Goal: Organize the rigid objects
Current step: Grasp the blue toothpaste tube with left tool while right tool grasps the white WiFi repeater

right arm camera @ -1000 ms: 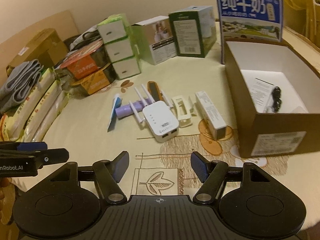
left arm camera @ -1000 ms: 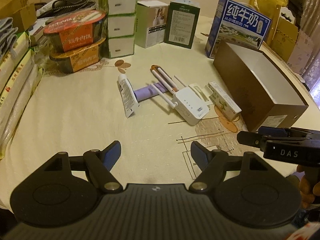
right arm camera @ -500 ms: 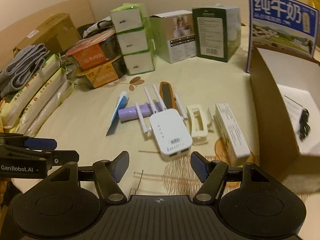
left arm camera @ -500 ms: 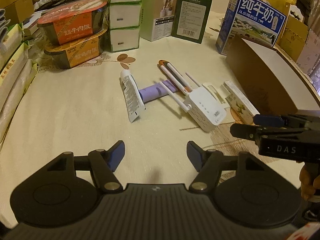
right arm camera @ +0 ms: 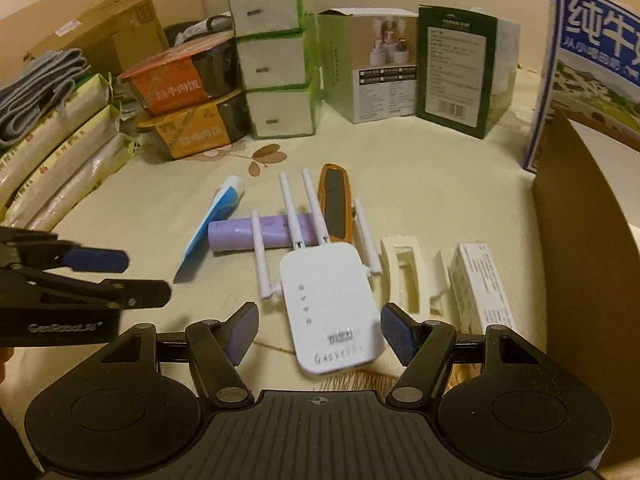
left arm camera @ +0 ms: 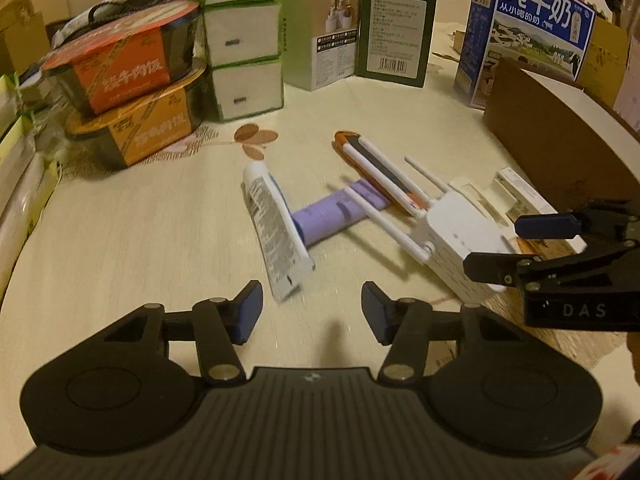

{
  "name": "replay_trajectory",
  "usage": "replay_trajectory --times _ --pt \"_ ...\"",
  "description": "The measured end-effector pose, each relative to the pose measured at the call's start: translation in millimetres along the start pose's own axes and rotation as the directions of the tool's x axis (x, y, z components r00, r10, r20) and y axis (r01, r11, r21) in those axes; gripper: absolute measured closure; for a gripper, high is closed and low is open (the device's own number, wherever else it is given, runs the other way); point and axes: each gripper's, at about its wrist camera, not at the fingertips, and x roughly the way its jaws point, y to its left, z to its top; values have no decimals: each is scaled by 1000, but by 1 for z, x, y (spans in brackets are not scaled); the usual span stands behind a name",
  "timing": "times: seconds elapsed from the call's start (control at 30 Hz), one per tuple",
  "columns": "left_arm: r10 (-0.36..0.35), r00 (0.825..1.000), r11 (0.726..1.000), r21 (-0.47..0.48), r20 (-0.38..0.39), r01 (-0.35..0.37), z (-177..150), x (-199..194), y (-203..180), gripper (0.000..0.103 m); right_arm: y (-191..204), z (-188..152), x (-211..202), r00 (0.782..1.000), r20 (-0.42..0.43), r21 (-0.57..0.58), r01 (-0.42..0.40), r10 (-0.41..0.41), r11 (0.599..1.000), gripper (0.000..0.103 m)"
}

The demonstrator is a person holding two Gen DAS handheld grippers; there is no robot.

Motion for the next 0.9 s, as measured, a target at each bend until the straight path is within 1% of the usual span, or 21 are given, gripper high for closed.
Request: replay_trajectory --times 0.1,0.3,0.4,0.53,0.63,0.77,0.8,0.83,0.9 --pt "14 1000 1000 20 3 -14 3 12 -1 55 -1 3 9 1000 -5 -12 2 -2 1000 37" --pt "28 1000 999 31 8 -29 8 29 -2 59 -6 7 24 1000 -20 -23 -1 1 1000 37" --pt "41 999 999 30 11 -41 9 37 0 59 -4 8 30 1000 -28 -30 -7 6 1000 37" --pt "55 998 998 17 12 -55 9 44 4 64 -3 8 36 999 -42 -26 -10 9 1000 37" --pt "67 998 998 6 14 -67 10 47 7 70 -2 7 39 999 -52 -23 -5 3 1000 37" --pt "65 998 998 -18 13 -65 9 48 11 85 -1 7 42 998 -65 -21 -4 3 1000 38" --pt "68 998 997 -24 15 -68 8 48 12 86 -1 6 43 997 -71 -22 0 -1 1000 41" --pt "70 997 997 -29 18 -70 7 46 13 87 0 6 44 997 -78 -26 9 -11 1000 47" --pt "73 997 996 -47 22 -72 5 42 16 92 2 3 44 996 -83 -26 22 -24 999 49"
